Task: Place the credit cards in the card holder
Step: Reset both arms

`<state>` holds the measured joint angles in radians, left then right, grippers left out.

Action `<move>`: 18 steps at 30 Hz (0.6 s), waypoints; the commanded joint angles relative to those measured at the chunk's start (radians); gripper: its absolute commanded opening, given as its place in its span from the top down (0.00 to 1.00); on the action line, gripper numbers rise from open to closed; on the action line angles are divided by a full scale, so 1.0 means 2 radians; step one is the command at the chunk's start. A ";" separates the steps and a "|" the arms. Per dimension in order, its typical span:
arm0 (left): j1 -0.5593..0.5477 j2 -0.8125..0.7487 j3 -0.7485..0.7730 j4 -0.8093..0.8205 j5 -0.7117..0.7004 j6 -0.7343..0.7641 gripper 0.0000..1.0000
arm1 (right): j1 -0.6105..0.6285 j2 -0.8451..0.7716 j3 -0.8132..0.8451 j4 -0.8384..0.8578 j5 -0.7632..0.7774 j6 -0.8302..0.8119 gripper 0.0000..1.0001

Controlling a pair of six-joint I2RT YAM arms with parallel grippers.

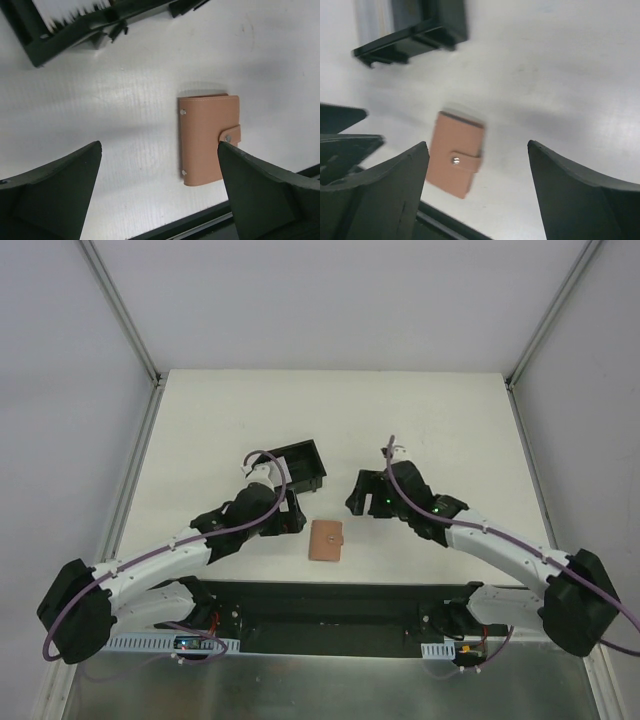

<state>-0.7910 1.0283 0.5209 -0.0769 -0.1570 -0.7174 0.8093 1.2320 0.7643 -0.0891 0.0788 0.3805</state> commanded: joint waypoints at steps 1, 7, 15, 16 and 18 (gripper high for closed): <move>0.010 -0.017 0.023 -0.050 -0.043 0.027 0.01 | -0.065 -0.077 -0.043 -0.051 0.062 -0.004 0.14; 0.010 -0.048 0.013 -0.067 -0.073 0.020 0.01 | -0.190 -0.149 -0.049 -0.129 0.099 -0.039 0.04; 0.010 -0.080 0.006 -0.074 -0.116 0.004 0.01 | -0.288 -0.168 -0.065 -0.133 0.145 -0.096 0.01; 0.010 -0.081 0.006 -0.079 -0.125 0.001 0.01 | -0.292 -0.167 -0.072 -0.120 0.152 -0.107 0.03; 0.009 -0.082 0.015 -0.086 -0.139 0.007 0.01 | -0.294 -0.162 -0.094 -0.088 0.182 -0.130 0.04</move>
